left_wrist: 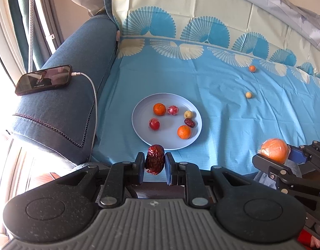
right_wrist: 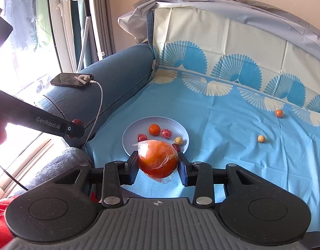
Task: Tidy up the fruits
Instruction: 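Carry the date and wrapped orange fruit over the plate with both tools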
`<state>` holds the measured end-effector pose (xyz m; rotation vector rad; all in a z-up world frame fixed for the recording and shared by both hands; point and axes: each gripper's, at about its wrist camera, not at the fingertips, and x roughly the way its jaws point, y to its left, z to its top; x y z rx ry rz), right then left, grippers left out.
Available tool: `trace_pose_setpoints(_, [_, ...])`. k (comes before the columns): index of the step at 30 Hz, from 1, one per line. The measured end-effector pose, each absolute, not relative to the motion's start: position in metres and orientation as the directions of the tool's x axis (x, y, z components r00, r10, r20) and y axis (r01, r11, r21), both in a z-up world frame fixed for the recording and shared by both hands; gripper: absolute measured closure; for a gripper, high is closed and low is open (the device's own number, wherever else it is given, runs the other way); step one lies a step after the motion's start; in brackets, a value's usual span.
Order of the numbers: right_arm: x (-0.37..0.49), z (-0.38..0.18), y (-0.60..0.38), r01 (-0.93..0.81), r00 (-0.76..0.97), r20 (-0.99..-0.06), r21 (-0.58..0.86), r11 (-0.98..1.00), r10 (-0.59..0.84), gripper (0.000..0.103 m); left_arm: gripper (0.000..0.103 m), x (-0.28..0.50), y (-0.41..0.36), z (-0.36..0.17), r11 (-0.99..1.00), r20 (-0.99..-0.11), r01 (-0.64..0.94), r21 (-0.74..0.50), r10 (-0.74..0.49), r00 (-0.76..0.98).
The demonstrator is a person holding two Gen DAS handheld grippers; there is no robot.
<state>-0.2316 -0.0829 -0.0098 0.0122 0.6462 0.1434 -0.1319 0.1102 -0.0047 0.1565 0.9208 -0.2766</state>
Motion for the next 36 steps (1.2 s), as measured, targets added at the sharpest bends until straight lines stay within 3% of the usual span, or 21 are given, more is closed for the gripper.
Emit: trace_pose_setpoints(36, [-0.211, -0.022, -0.087, -0.102, 0.757, -0.642, 0.067, 0.993, 0.121, 0.063, 0.081, -0.108, 0.114, -0.011, 0.960, -0.810, 0.279, 0.012, -0.154, 0.565])
